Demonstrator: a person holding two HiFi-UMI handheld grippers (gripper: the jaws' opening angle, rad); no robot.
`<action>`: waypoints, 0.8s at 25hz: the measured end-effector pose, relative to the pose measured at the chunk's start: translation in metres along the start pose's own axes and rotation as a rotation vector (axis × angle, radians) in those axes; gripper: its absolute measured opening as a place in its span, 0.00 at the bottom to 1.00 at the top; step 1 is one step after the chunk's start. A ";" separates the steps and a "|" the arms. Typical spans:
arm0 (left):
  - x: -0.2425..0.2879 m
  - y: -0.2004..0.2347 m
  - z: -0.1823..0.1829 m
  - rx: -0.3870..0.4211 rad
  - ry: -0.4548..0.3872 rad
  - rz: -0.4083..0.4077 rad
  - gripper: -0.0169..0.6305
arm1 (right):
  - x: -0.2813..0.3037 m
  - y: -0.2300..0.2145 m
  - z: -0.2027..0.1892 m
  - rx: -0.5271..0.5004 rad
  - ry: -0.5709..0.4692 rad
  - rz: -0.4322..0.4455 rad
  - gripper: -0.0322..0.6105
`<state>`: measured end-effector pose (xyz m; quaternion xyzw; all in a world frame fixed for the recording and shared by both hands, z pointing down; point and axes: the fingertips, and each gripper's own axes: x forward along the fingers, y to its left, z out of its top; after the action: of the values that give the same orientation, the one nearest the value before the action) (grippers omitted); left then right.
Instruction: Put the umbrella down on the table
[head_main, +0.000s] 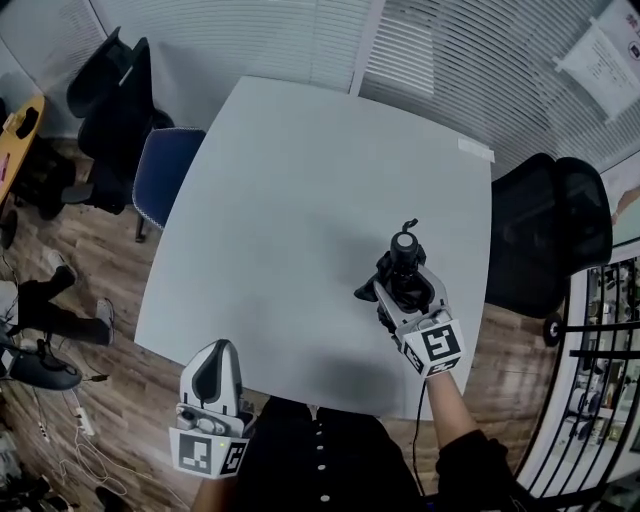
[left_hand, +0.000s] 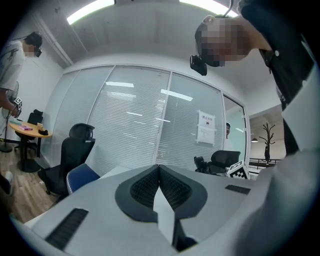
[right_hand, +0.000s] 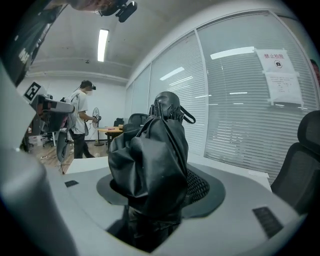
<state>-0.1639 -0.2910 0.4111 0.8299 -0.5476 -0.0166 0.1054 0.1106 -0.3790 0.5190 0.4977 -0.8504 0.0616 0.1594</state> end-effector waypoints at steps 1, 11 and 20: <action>0.001 0.000 -0.002 -0.002 0.005 -0.002 0.05 | 0.006 0.000 -0.006 -0.005 0.015 0.004 0.47; 0.007 0.006 -0.021 -0.016 0.059 -0.021 0.05 | 0.058 0.007 -0.061 -0.032 0.158 0.052 0.47; 0.011 0.008 -0.033 -0.019 0.088 -0.024 0.05 | 0.091 0.027 -0.092 -0.055 0.261 0.131 0.47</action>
<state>-0.1619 -0.2984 0.4454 0.8352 -0.5323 0.0136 0.1372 0.0656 -0.4167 0.6377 0.4242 -0.8545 0.1129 0.2778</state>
